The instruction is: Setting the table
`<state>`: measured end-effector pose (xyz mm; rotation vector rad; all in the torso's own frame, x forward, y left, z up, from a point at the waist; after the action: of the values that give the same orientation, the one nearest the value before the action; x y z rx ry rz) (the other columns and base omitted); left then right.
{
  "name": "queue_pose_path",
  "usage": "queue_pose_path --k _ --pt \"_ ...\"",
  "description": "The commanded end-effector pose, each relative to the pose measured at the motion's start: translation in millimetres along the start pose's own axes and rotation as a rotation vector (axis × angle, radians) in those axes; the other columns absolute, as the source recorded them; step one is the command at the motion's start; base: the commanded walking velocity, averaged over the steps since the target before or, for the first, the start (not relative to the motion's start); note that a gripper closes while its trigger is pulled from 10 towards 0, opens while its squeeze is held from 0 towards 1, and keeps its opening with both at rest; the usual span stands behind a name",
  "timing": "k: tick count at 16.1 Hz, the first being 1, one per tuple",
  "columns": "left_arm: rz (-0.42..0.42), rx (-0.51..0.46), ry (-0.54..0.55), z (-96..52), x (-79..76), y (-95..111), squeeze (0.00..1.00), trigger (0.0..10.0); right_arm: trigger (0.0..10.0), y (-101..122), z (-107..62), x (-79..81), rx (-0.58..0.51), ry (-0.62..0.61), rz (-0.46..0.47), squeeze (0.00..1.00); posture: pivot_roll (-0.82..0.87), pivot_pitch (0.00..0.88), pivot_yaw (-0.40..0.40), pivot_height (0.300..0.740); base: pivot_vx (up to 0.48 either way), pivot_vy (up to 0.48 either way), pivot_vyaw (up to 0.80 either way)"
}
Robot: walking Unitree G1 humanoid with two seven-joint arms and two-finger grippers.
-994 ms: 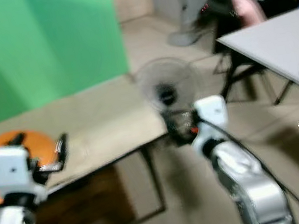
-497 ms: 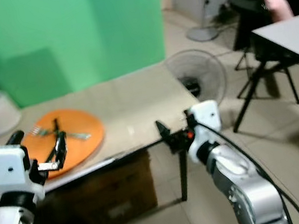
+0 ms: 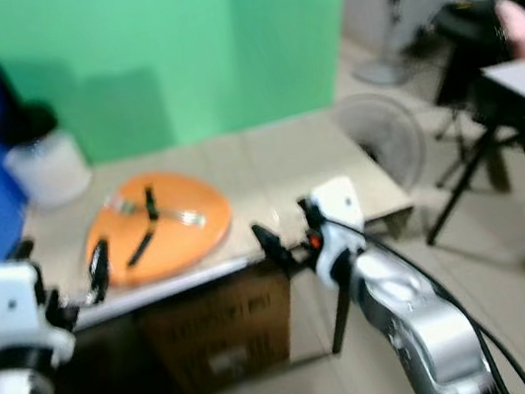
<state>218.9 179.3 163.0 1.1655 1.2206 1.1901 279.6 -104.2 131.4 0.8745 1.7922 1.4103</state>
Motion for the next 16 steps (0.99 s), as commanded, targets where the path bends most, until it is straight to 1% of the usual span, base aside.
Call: queue_pose_path --k 1,2,3,4,6,10,11,12,13,14,15,16 --pt "-0.012 -0.012 -0.029 2.0 -7.4 3 0.00 10.0 10.0 3 0.5 -9.8 -0.003 -0.031 -0.018 0.33 -0.05 0.000 0.041 0.740 0.300 0.000 0.00" --pt "-0.013 -0.010 -0.029 1.7 -7.5 3 0.00 10.0 10.0 5 1.4 -10.7 -0.005 -0.028 -0.022 0.25 -0.05 0.000 0.041 0.740 0.300 0.000 0.00" --pt "-0.013 -0.009 -0.029 1.6 -7.6 3 0.00 10.0 10.0 5 2.0 -11.1 -0.007 -0.027 -0.025 0.05 -0.05 0.000 0.041 0.740 0.304 0.000 0.00" --pt "-0.014 -0.008 -0.030 1.2 -7.7 3 0.00 10.0 10.0 6 3.0 -11.4 -0.009 -0.026 -0.029 0.00 -0.05 0.000 0.041 0.740 0.296 0.000 0.00" --pt "-0.012 0.003 -0.030 1.2 -7.5 1 0.00 10.0 10.0 7 6.1 -12.0 -0.009 -0.021 -0.039 0.00 -0.05 0.000 0.042 0.740 0.292 0.000 0.00" --pt "-0.012 0.009 -0.033 1.1 -8.1 0 0.00 10.0 10.0 8 7.5 -4.4 0.001 0.061 -0.125 0.00 -0.05 0.000 0.047 0.740 0.292 0.000 0.00" --pt "-0.012 0.013 -0.042 1.6 -9.2 -1 0.00 10.0 10.0 9 10.0 -4.4 0.001 0.070 -0.136 0.00 -0.05 0.000 0.047 0.740 0.289 0.000 0.40" --pt "-0.008 0.027 -0.061 3.1 -11.3 -3 0.00 10.0 10.0 11 17.8 -5.1 0.011 0.090 -0.121 0.00 -0.05 0.000 0.049 0.740 0.277 0.000 0.00" --pt "-0.004 0.037 -0.067 3.6 -11.6 -5 0.00 10.0 10.0 12 20.8 -5.1 0.016 0.100 -0.121 0.00 -0.05 0.000 0.049 0.740 0.277 0.000 0.00" --pt "-0.009 0.070 -0.105 4.4 -14.6 -10 0.00 10.0 10.0 11 27.7 -1.1 0.042 0.154 -0.146 0.00 -0.05 0.000 0.054 0.740 0.000 0.000 0.00" --pt "0.001 0.080 -0.133 5.2 -16.9 -12 0.00 10.0 10.0 9 32.3 1.7 0.067 0.185 -0.166 0.20 -0.05 0.000 0.054 0.740 0.000 0.000 0.00" --pt "0.009 0.086 -0.151 5.6 -18.4 -12 0.00 10.0 10.0 7 35.1 3.3 0.084 0.206 -0.180 0.20 -0.05 0.000 0.054 0.740 0.000 0.000 0.00"
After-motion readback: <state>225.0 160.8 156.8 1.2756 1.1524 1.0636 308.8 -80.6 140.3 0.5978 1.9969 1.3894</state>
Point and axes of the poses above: a point about 5 cm out from each wrist's last joint towards the gripper, its own z axis pointing out of the wrist towards the gripper, its own y axis along the axis of the wrist's last joint, x = y × z, the point moved 3 cm from there along z, pointing out of the wrist towards the gripper, and after that the axes turned 13 degrees about -z, right-handed, at the moved point
